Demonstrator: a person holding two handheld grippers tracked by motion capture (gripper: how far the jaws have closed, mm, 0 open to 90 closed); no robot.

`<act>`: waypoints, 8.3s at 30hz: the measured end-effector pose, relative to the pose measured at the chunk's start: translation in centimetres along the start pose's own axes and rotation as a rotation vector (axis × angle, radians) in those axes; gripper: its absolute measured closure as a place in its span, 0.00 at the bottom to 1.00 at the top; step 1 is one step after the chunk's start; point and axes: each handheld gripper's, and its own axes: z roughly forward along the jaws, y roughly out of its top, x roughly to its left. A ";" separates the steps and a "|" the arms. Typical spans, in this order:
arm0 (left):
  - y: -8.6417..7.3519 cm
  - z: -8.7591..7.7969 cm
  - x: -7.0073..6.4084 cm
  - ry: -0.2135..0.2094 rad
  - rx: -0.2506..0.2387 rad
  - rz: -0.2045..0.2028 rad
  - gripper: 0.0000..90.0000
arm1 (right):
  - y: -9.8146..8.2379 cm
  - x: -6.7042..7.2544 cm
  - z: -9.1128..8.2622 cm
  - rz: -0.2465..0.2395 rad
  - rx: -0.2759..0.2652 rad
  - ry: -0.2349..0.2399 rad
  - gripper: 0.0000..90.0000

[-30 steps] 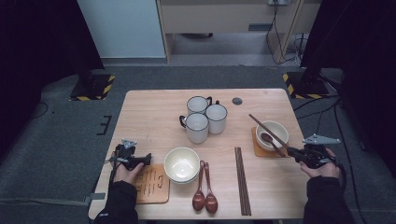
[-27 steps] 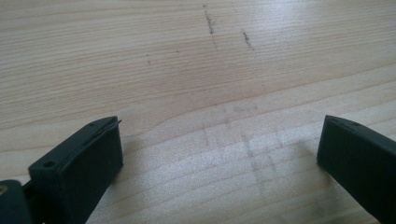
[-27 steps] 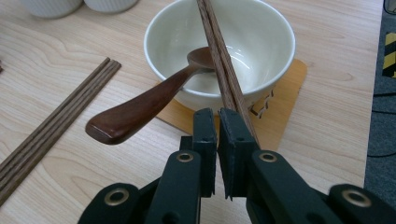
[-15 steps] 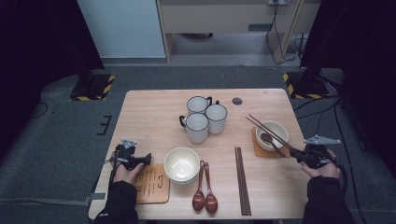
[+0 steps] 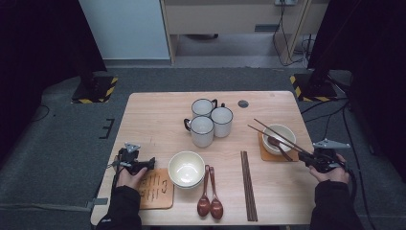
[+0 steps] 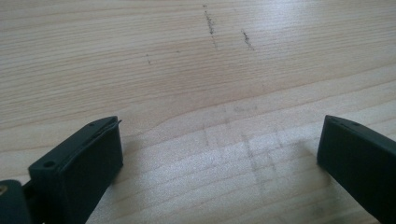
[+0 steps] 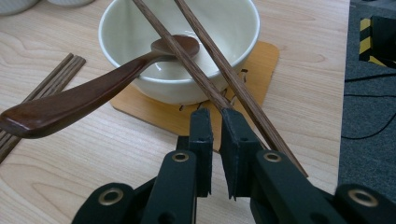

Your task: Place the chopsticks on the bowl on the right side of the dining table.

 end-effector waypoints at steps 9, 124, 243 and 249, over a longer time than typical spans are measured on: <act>0.0 0.0 0.0 0.000 0.000 0.000 0.00 | 0.4 0.6 0.2 -0.022 -0.025 -0.014 0.91; 0.0 0.0 0.0 0.001 0.000 0.000 0.00 | 7.2 0.7 7.7 0.006 -0.122 -0.028 0.80; 0.0 0.0 0.0 0.001 0.000 0.000 0.00 | 1.0 1.1 1.1 -0.028 -0.086 -0.039 0.97; 0.0 0.0 0.0 0.001 0.000 0.000 0.00 | 1.0 0.7 1.3 -0.025 -0.071 -0.057 0.96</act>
